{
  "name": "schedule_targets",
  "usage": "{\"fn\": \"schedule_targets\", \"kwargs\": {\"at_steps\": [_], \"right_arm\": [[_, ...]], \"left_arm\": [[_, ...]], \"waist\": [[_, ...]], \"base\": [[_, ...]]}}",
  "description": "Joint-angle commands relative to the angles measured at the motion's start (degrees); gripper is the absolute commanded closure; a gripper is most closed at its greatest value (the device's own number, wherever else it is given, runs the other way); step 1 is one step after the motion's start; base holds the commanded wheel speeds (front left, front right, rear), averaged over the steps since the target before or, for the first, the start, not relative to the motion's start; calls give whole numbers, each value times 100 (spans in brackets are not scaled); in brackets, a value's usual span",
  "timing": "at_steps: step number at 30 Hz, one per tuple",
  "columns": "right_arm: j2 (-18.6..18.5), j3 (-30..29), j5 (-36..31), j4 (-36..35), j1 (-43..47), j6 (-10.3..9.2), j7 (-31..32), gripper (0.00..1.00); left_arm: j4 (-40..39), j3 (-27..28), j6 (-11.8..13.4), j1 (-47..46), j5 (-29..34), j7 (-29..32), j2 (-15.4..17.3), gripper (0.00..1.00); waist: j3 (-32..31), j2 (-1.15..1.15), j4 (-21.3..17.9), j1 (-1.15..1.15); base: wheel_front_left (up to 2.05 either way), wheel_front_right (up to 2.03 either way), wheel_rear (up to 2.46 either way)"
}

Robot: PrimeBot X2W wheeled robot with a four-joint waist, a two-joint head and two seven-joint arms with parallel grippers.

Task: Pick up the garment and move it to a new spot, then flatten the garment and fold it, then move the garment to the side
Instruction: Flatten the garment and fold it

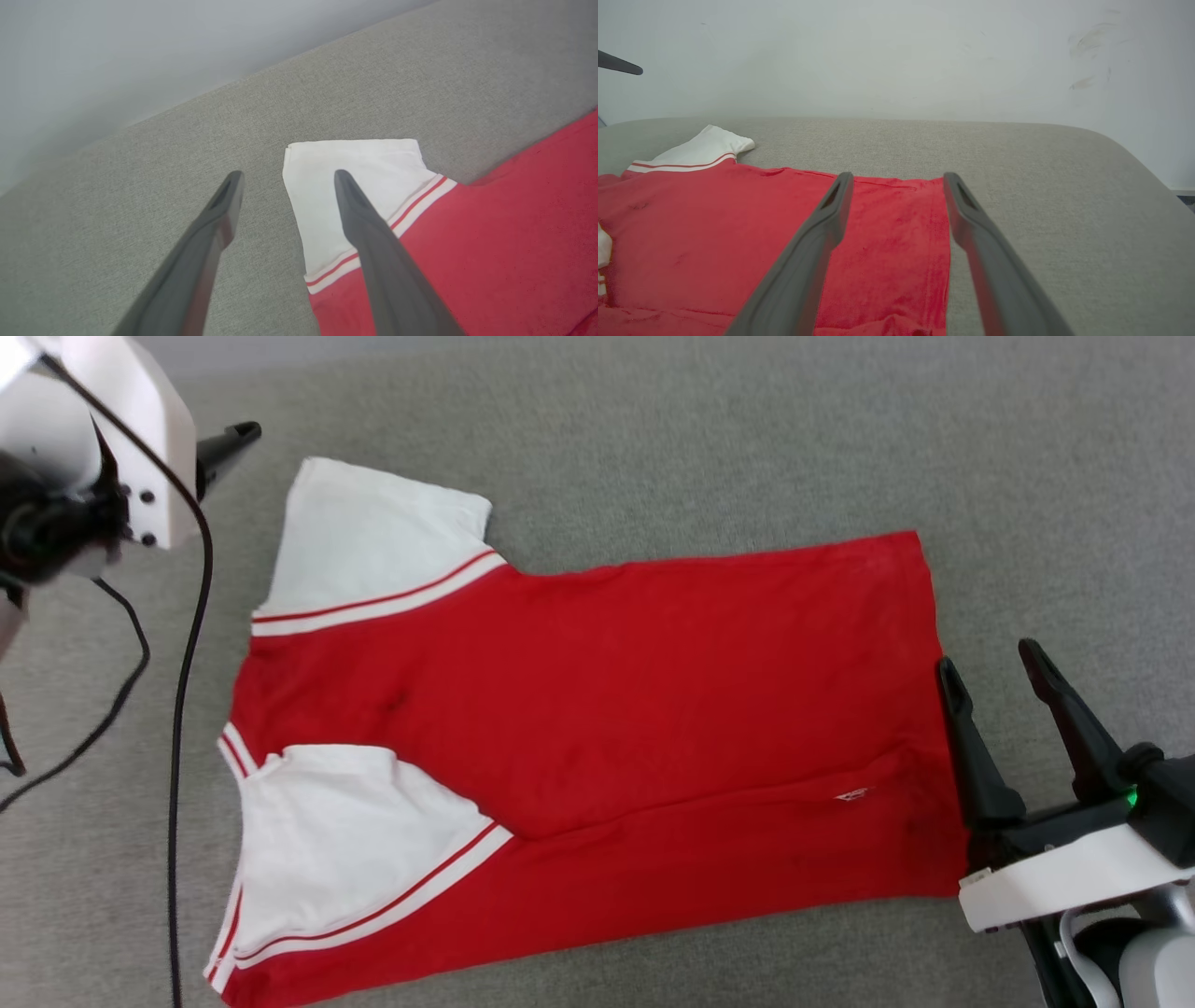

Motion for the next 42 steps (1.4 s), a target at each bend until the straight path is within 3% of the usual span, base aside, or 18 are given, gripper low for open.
{"fn": "schedule_targets", "kwargs": {"at_steps": [1, 7, 21, 23, 32, 37, 41, 42], "right_arm": [[57, 34, -6, -1, -141, -5, -48, 0], [111, 92, -10, 73, -411, -5, -181, 0], [179, 110, -5, 320, -652, -5, -429, 0], [163, 71, 29, 329, -719, -5, -424, 0], [-456, -293, 174, -76, -1331, -5, -16, 0], [-1130, -196, 360, -206, -1927, -5, 910, 0], [-1743, 85, 795, 77, -2370, -6, 2007, 0], [-1743, 85, 795, 77, -2370, -6, 2007, 0]], "left_arm": [[114, -37, -37, -191, -39, 241, -39, 0], [543, -145, -116, -742, -90, 1091, -174, 0], [1219, -530, -235, -603, -29, 1677, -356, 0], [1203, -576, -264, -544, -23, 1638, -376, 100], [1065, -539, -356, -632, 80, 952, -507, 100], [829, -627, -377, -522, 174, 459, -596, 100], [521, -760, -389, -462, 273, 146, -631, 100], [521, -760, -389, -462, 273, 146, -631, 100]], "waist": [[383, 0, -176, -1], [859, 0, -320, -1], [1288, 0, -507, -1], [1277, 0, -500, -1], [936, 0, -311, -1], [660, 0, -73, -1], [484, 0, 126, -1], [484, 0, 126, -1]], "base": [[0, 0, 0], [0, 0, 0], [0, 0, 0], [0, 0, 0], [0, 0, 0], [0, 0, 0], [0, 0, 0], [0, 0, 0]]}}
